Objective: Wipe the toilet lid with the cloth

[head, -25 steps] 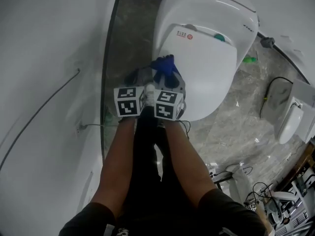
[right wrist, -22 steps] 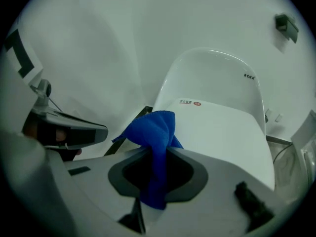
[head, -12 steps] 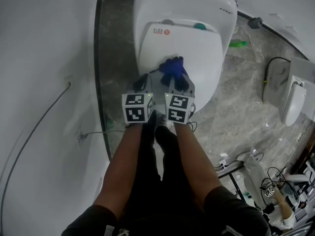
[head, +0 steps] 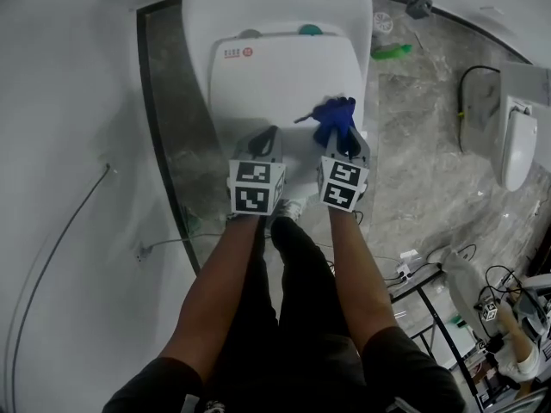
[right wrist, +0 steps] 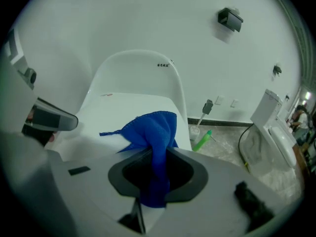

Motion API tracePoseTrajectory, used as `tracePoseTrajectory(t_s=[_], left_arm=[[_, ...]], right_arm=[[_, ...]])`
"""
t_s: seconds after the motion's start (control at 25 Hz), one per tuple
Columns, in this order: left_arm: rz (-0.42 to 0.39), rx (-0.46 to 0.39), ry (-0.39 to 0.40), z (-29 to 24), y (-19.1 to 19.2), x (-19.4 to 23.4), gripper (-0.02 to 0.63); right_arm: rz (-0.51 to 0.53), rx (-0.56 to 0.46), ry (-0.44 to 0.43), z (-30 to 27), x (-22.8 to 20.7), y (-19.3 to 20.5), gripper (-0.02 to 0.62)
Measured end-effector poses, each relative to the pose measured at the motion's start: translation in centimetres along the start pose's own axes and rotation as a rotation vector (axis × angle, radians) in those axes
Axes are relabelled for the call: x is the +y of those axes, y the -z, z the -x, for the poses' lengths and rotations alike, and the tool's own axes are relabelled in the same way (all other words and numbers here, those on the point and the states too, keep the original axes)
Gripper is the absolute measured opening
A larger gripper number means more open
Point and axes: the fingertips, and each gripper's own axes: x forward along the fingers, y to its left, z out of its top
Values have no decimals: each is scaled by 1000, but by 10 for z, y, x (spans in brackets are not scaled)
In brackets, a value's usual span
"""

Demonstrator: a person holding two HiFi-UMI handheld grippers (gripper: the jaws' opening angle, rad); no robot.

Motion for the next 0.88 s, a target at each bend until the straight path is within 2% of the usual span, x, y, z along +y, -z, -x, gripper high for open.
tracePoseTrajectory(t_s=[0.08, 0.24, 0.48, 0.6, 0.88], left_arm=[[-30, -1, 18, -3, -1, -11, 12], [-56, 9, 24, -6, 0, -15, 12], [-31, -1, 9, 2, 5, -6, 12], [-6, -14, -23, 14, 9, 12, 12], [74, -43, -124, 50, 33, 63, 12]], right_arm=[[-3, 10, 36, -2, -19, 6, 71], [-100, 51, 94, -11, -54, 21, 71], [-91, 58, 100, -7, -56, 19, 71], [-64, 0, 38, 9, -20, 2, 71], [7, -33, -218, 37, 117, -17, 71]])
